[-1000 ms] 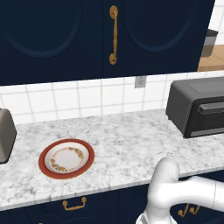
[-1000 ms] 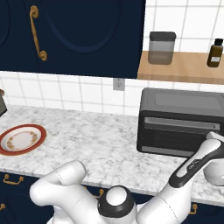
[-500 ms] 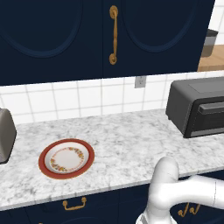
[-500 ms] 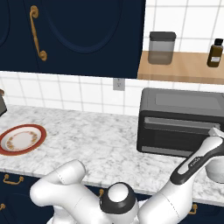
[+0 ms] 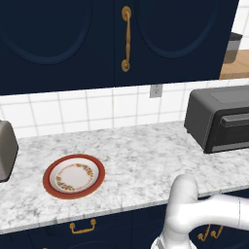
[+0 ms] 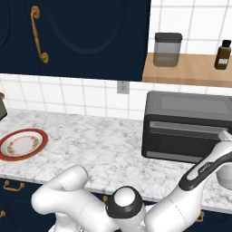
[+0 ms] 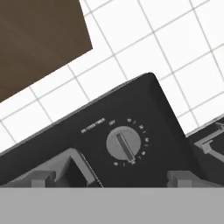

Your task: Pick up the kebab skewer and baguette bread, and place them inside the toaster oven. Close the toaster oven door and start by setting the timer.

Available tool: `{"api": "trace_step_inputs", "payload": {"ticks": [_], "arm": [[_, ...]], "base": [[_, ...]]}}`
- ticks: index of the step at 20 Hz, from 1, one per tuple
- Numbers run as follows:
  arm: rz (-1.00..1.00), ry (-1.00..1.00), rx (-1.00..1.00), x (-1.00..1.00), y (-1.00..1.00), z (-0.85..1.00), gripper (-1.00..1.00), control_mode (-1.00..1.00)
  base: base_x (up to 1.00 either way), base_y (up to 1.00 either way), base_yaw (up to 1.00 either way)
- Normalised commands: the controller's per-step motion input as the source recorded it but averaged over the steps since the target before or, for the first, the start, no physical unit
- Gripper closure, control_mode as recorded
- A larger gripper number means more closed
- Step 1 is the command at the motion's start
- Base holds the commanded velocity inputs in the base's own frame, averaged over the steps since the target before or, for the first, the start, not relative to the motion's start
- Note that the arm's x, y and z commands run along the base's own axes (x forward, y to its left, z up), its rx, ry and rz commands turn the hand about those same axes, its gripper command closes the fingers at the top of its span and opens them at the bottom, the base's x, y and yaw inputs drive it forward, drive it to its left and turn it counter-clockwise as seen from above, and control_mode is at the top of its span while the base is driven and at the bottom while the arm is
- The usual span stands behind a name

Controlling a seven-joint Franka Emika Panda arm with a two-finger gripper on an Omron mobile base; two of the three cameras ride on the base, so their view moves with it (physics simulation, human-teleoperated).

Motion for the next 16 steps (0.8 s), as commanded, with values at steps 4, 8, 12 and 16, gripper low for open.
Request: {"api": "trace_step_inputs", "payload": {"ticks": [4, 8, 12, 16], "arm": [[0.0, 0.01, 0.02, 0.11, -0.04, 0.11, -1.0, -1.0], [0.0, 0.01, 0.01, 0.04, -0.18, 0.05, -1.0, -1.0], [-0.01, 0.0, 0.0, 0.21, -0.02, 0.04, -1.0, -1.0], [0.0, 0.0, 0.0, 0.22, 0.0, 0.0, -1.0, -1.0]], "base": [[0.0, 0.0, 0.0], [0.0, 0.0, 0.0], [0.0, 0.0, 0.0], [0.0, 0.0, 0.0]]}}
